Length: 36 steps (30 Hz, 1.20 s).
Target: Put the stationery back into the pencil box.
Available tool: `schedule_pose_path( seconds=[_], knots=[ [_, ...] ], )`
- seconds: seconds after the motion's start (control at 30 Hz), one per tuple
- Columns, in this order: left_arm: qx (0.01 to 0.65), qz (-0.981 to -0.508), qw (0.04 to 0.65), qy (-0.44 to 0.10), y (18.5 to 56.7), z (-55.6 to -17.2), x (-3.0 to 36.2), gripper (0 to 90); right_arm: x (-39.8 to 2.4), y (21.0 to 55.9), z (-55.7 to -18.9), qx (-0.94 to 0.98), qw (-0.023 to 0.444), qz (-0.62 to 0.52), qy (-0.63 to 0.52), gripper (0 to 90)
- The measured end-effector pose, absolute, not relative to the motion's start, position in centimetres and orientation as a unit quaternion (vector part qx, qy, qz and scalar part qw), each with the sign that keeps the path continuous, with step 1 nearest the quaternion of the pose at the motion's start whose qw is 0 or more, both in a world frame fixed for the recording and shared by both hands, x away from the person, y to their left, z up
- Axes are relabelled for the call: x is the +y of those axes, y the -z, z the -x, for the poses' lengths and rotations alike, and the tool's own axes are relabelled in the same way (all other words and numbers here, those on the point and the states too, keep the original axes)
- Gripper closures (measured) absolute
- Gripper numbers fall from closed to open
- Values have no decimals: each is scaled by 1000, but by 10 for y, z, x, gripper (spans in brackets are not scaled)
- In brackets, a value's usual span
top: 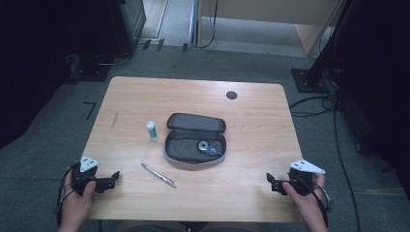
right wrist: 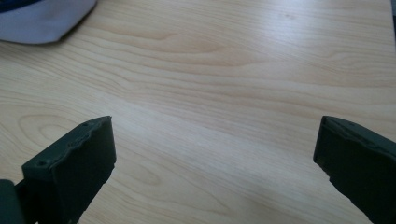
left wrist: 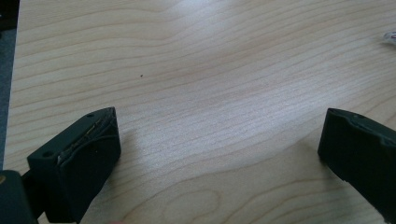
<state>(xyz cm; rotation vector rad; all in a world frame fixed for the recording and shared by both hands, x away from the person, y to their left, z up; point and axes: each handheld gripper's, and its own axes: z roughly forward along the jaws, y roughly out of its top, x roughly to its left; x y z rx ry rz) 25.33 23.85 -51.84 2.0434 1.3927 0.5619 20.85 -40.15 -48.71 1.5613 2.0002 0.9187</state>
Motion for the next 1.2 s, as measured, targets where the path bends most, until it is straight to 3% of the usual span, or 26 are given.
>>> schedule_pose_path(
  seconds=[0.2,0.4,0.7,0.9,1.2],
  knots=[
    [542,-762,283,-212,515,-252,237,0,-414,496,-206,712,220,-584,-322,0],
    [535,-752,334,-192,503,-250,233,0,-417,504,-204,711,229,-589,-308,0],
    [474,-779,371,-176,487,-248,202,0,-414,518,-201,717,214,-597,-290,0],
    [434,-802,378,-161,481,-253,181,0,-418,526,-200,710,231,-594,-300,0],
    [385,-834,375,-128,490,-264,154,0,-419,526,-200,711,232,-593,-300,0]
  ],
)
